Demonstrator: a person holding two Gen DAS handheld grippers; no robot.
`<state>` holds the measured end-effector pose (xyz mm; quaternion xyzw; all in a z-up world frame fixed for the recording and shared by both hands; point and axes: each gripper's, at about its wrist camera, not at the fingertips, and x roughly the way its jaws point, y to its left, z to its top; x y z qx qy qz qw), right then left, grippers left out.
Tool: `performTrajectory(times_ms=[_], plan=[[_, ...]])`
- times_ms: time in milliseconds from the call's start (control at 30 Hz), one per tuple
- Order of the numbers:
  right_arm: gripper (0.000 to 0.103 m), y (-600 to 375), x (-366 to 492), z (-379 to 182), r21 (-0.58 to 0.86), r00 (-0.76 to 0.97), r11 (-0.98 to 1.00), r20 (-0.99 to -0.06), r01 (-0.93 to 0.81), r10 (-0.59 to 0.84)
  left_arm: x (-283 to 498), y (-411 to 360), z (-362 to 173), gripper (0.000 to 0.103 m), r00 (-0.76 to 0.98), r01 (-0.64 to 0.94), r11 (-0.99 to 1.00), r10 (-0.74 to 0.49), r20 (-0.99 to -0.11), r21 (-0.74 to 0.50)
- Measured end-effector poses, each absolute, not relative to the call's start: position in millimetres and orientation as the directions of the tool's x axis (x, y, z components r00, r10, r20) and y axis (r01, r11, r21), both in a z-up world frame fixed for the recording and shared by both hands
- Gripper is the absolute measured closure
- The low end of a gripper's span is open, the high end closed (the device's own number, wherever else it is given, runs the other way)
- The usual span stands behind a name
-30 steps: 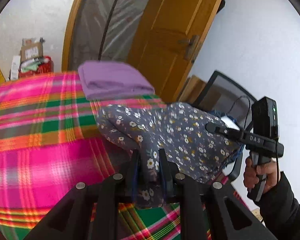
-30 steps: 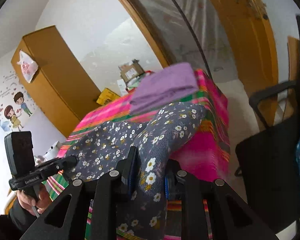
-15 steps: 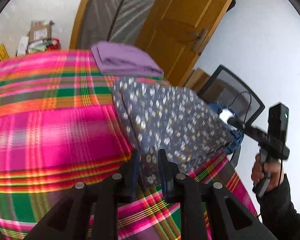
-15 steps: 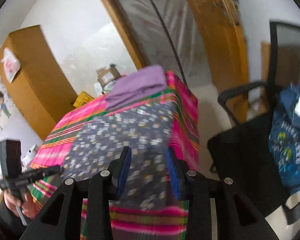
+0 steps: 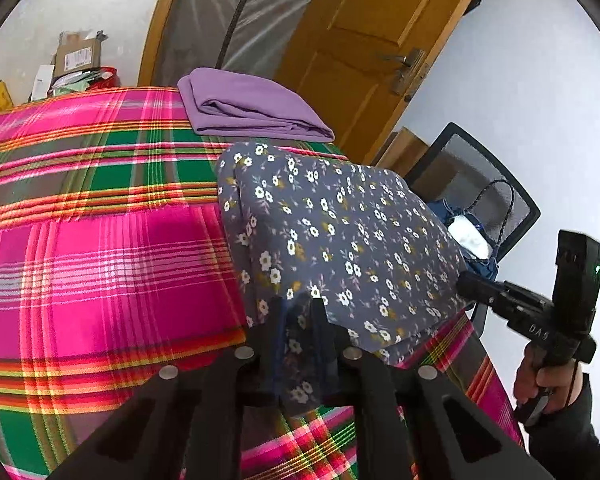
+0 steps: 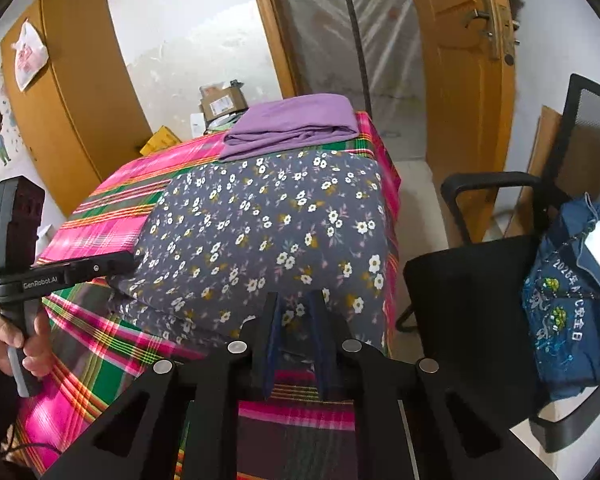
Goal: Fold clothes
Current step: 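Lower the bundle beside the lilac cloth and open both grippers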
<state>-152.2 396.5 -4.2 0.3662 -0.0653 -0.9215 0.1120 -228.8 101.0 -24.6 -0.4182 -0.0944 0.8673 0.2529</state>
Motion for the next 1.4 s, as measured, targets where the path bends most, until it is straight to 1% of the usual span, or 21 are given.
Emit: performTrajectory(times_ms=[133, 267, 467, 667, 733, 833, 933, 1000, 1067, 1333, 1400], plan=[[0.088, 393.7, -153.9, 5.7, 0.219, -0.721, -0.966, -0.646, 0.137, -0.249, -222.3, 99.7, -20.3, 0.09, -0.531, -0.355, -0.86, 0.508, -0.678, -0.366], [0.087, 393.2, -149.9, 4.9, 0.213, -0.731, -0.97, -0.644, 0.113, -0.227, -213.1, 95.8, -7.0, 0.09, -0.565, -0.361, -0.859, 0.511, -0.648, -0.363], [0.087, 391.9, -144.3, 8.6, 0.22, -0.74, -0.97, -0.636, 0.101, -0.221, -232.4, 103.8, 7.1, 0.09, -0.587, -0.382, -0.855, 0.517, -0.623, -0.35], [0.087, 395.8, -147.8, 3.7, 0.228, -0.728, -0.971, -0.654, 0.068, -0.205, -264.7, 111.4, -19.6, 0.09, -0.518, -0.351, -0.857, 0.513, -0.685, -0.376], [0.087, 396.8, -147.0, 2.4, 0.231, -0.723, -0.971, -0.661, 0.059, -0.201, -264.6, 109.5, -24.4, 0.09, -0.515, -0.348, -0.856, 0.515, -0.685, -0.382], [0.086, 393.9, -141.5, 7.5, 0.221, -0.724, -0.974, -0.664, 0.049, -0.187, -253.2, 107.5, -19.3, 0.09, -0.53, -0.344, -0.864, 0.503, -0.683, -0.369], [0.079, 389.1, -131.6, 12.1, 0.216, -0.721, -0.976, -0.674, 0.018, -0.162, -235.0, 106.1, -12.7, 0.09, -0.548, -0.327, -0.885, 0.464, -0.696, -0.333], [0.078, 383.7, -121.1, 15.0, 0.217, -0.724, -0.976, -0.672, 0.008, -0.155, -220.1, 105.3, -9.7, 0.09, -0.555, -0.303, -0.904, 0.426, -0.715, -0.303], [0.076, 375.3, -109.8, 16.2, 0.215, -0.725, -0.977, -0.671, 0.013, -0.157, -202.7, 102.0, -7.7, 0.09, -0.552, -0.299, -0.902, 0.429, -0.715, -0.311], [0.074, 338.5, -65.9, 14.7, 0.191, -0.711, -0.981, -0.686, 0.034, -0.158, -135.1, 97.0, 2.0, 0.09, -0.577, -0.31, -0.911, 0.406, -0.709, -0.27], [0.069, 332.7, -54.6, 15.7, 0.193, -0.715, -0.981, -0.681, 0.036, -0.16, -119.8, 93.3, 4.6, 0.09, -0.585, -0.31, -0.914, 0.401, -0.705, -0.263]])
